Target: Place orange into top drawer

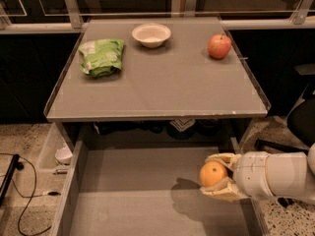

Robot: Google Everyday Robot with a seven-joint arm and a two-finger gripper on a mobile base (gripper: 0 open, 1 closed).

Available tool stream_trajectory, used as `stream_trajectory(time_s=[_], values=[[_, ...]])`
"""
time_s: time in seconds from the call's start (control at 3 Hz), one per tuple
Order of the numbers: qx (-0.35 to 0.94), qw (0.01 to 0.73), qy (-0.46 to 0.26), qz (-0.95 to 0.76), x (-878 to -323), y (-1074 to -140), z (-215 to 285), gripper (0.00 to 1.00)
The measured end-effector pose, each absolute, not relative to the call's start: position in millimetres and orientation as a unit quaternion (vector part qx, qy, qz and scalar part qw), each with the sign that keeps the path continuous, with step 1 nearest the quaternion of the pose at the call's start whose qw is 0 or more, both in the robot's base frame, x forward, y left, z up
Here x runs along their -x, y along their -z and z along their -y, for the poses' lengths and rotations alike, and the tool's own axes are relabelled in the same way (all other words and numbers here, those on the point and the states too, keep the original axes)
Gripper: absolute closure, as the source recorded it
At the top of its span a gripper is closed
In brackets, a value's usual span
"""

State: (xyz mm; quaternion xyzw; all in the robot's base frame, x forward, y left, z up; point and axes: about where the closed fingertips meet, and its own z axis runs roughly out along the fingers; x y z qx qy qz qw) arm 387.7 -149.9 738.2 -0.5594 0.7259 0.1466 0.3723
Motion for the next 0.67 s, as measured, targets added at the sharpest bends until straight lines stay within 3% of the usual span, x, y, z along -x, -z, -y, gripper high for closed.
stream_trajectory(time_s=[0.67], values=[[0.548, 0.366, -0.155, -0.736, -427.5, -675.8, 130.0, 1.0]])
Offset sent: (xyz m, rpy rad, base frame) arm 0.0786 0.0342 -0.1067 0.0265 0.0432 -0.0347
